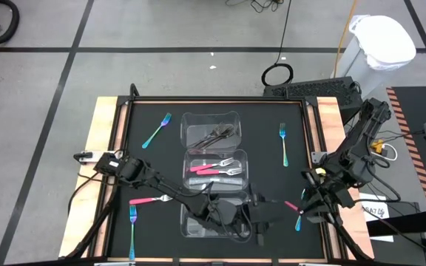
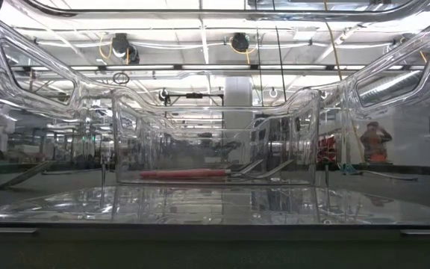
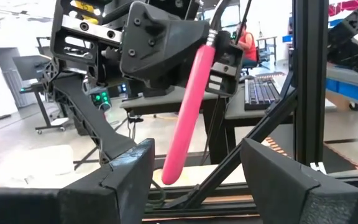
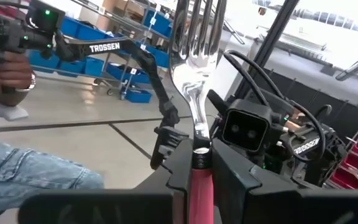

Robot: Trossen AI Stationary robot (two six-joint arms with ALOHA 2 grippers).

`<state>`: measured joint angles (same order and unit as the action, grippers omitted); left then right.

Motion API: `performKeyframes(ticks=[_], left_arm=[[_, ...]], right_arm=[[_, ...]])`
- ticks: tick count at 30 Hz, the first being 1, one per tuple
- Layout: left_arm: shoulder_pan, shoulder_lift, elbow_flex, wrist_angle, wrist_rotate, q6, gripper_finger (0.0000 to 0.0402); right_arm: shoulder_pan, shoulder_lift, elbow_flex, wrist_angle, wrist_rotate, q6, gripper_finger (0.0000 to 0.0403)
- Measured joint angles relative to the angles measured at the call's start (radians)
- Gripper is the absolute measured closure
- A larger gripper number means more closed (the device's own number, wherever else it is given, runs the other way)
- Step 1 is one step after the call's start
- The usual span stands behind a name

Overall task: Sort silverware by color (type)
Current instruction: Put the right pink fork into the middle transparent bin

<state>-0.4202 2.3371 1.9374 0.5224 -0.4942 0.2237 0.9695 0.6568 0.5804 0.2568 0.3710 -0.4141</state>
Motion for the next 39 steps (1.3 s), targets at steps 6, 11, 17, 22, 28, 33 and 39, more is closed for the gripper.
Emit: performKeyframes(ticks=[6,11,17,22,28,33,39], left_arm=[[0.0,0.0,0.0,-0.02,0.012,-0.007,0.0162],[0.006,0.0,0.0,-0.066,0.086,-0.028,0.0162],[0.036,0.0,0.0,-0.091,0.229,-0.091,0.0162],[0.047,0.02,0.002,-0.061,0.31,-0.11,0.0162],[0.048,0.056,0.001,0.017,0.285,-0.033,0.0162],[0.048,0.058,0.001,0.017,0.253,-0.033,0.0162],[0.059,0.059,0.001,0.018,0.247,-0.034,0.0162]], right_arm=[[0.0,0.021,0.0,0.008,-0.006,-0.021,0.0367],[0.0,0.035,0.0,-0.026,-0.177,-0.067,0.0367],[0.0,0.044,0.0,-0.029,-0.426,-0.107,0.0367],[-0.001,0.045,0.0,-0.029,-0.425,-0.125,0.0367],[-0.01,0.045,0.001,-0.029,-0.377,-0.129,0.0367],[-0.011,0.046,0.001,-0.043,-0.322,-0.128,0.0367],[-0.011,0.047,0.001,-0.048,-0.32,-0.13,0.0367]])
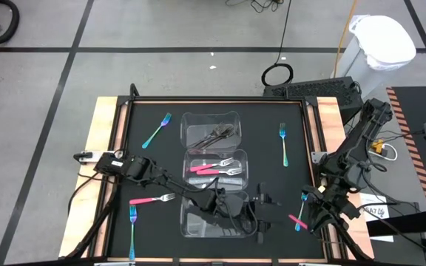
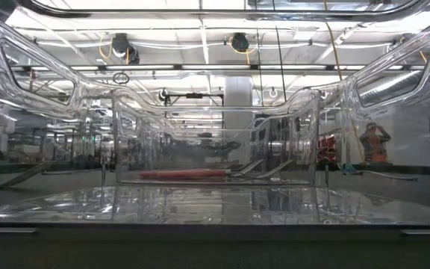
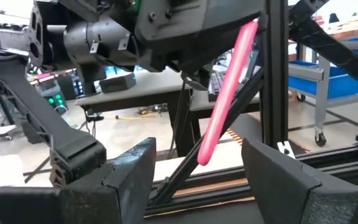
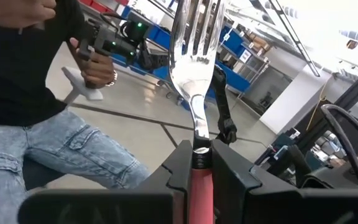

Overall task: Sort silverware by color (type)
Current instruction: Put the right pink fork into the middle transparent bin

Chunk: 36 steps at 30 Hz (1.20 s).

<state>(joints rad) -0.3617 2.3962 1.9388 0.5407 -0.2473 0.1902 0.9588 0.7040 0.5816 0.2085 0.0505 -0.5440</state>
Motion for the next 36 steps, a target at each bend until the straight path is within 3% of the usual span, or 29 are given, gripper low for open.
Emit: performKeyframes(ticks=[5,13,36], left_arm=[[0.015,0.0,0.0,0.005,0.064,0.0,0.0178],[0.02,0.006,0.0,0.027,0.069,0.037,0.0213],[0.034,0.023,-0.002,0.024,0.119,0.078,0.0215]], right_arm=[[0.0,0.0,0.0,0.001,0.0,-0.018,0.0367],[-0.003,0.0,0.0,0.003,0.001,-0.019,0.0367],[-0.107,0.05,0.0,-0.003,-0.002,-0.052,0.0367]])
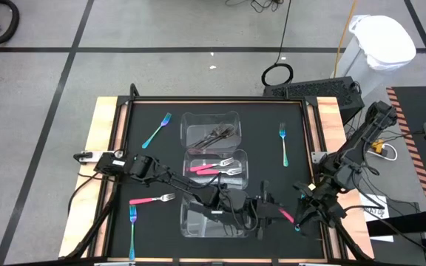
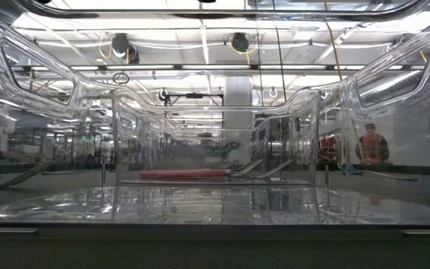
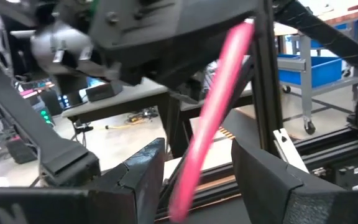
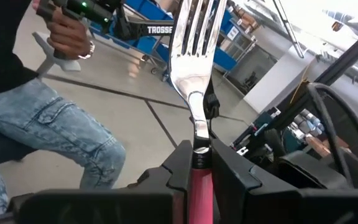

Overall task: Sort silverware by color (type)
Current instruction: Put the right pink fork into the middle transparent bin

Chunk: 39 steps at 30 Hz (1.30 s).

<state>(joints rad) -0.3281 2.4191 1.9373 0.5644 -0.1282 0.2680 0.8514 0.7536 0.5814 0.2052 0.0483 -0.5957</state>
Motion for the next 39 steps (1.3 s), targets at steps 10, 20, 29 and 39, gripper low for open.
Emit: performKeyframes(ticks=[10,20,29,39], left_arm=[[0.0,0.0,0.0,-0.021,0.002,0.001,0.0292],[0.0,0.0,0.0,-0.025,0.019,0.023,0.0374],[-0.012,-0.077,0.0,-0.103,-0.105,0.065,0.0374],[-0.052,-0.256,0.002,-0.429,-0.332,0.116,0.0374]], right_arm=[[-0.004,0.0,0.0,0.0,-0.001,0.008,0.0367],[0.001,-0.003,0.0,-0.009,0.089,0.068,0.032],[0.008,-0.054,-0.001,-0.106,0.388,0.139,0.0187],[0.006,-0.142,0.0,-0.145,0.619,0.016,0.0125]])
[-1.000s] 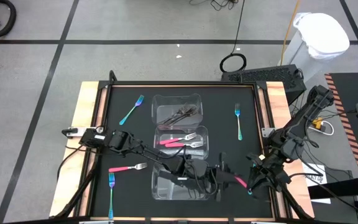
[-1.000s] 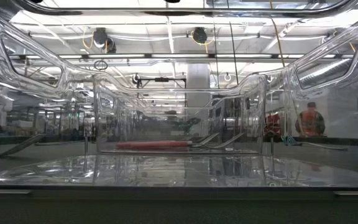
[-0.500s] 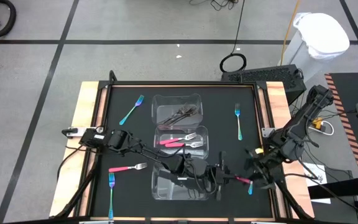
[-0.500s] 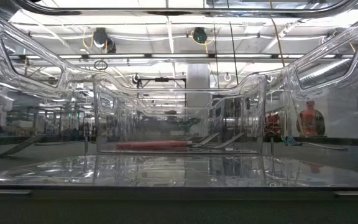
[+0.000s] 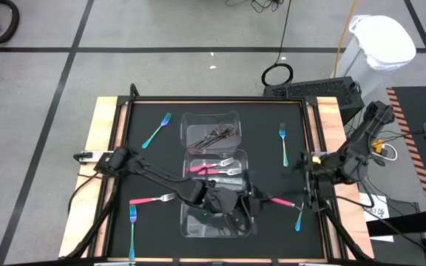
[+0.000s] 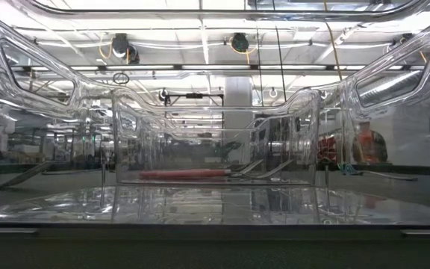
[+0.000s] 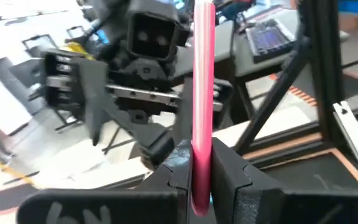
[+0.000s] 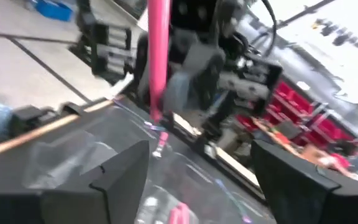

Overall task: Sort silverware by color (type)
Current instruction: Put the right pink fork into the middle transparent bin

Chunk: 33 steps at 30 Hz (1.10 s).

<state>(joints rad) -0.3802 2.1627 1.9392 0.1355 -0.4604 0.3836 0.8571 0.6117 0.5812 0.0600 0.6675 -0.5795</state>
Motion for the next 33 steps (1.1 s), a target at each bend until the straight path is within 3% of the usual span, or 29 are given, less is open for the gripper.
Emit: performKeyframes(ticks=[3,8,14,18,22,26,33], left_arm=[[-0.015,-0.046,0.0,-0.059,-0.075,0.024,0.0374],[-0.055,-0.11,0.001,-0.21,-0.295,0.059,0.0374],[-0.098,-0.17,0.001,-0.405,-0.485,-0.003,0.0374],[-0.127,-0.178,0.001,-0.549,-0.627,-0.06,0.0374],[-0.137,-0.181,-0.001,-0.722,-0.749,-0.173,0.0374],[-0.134,-0.195,-0.001,-0.943,-0.791,-0.336,0.0374],[-0.12,-0.216,-0.071,-1.369,-0.925,-0.77,0.0366]], right_arm=[[-0.001,-0.016,0.0,-0.012,0.021,-0.049,0.0125],[-0.001,-0.024,0.016,-0.007,0.02,-0.081,0.0128],[-0.021,-0.023,0.031,-0.006,0.026,-0.056,0.0128],[-0.042,-0.023,0.031,-0.006,0.111,-0.051,0.0128],[-0.054,-0.023,0.031,-0.008,0.184,-0.018,0.0128],[-0.054,-0.023,0.031,-0.022,0.196,0.025,0.0129],[-0.054,-0.02,0.031,-0.032,0.196,0.081,0.0129]])
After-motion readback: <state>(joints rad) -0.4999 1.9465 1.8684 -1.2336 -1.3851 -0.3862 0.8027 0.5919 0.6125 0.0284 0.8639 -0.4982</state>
